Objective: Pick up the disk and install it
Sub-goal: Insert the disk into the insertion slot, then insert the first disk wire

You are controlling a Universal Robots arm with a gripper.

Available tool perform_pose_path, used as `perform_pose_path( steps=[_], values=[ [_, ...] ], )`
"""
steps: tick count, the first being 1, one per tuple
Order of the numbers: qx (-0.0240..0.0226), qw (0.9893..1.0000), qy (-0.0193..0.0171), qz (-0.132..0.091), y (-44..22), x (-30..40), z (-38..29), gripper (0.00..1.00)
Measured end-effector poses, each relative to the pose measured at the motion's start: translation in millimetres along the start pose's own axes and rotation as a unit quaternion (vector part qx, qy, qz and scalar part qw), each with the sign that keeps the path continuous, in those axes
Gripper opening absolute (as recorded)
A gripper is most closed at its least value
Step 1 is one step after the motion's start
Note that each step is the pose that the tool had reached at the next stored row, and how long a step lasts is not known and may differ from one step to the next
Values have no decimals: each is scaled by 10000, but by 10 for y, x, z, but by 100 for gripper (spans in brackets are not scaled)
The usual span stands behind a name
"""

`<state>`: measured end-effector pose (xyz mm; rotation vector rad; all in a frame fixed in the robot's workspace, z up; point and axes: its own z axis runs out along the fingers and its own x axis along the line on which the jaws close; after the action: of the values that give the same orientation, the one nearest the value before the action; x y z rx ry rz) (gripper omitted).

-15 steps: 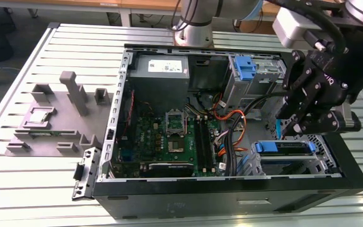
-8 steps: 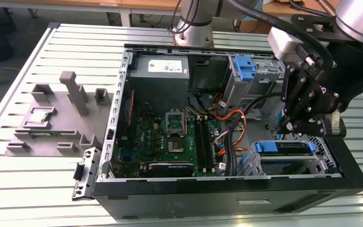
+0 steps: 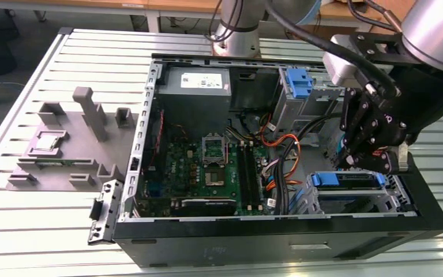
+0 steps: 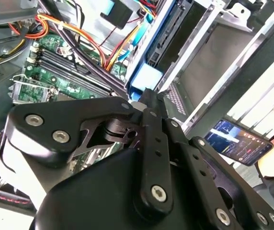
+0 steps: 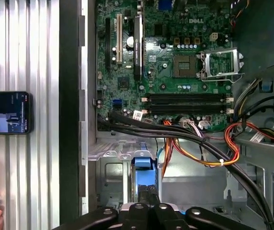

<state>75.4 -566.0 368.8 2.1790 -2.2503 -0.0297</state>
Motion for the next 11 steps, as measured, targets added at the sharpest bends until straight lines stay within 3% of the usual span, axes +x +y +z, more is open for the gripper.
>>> perform_pose_path(
  steps=[7,11],
  values=[
    [36,10000,14,-1,-21,0,113,10],
    [47,10000,14,0,-20,0,125,10]
  ],
)
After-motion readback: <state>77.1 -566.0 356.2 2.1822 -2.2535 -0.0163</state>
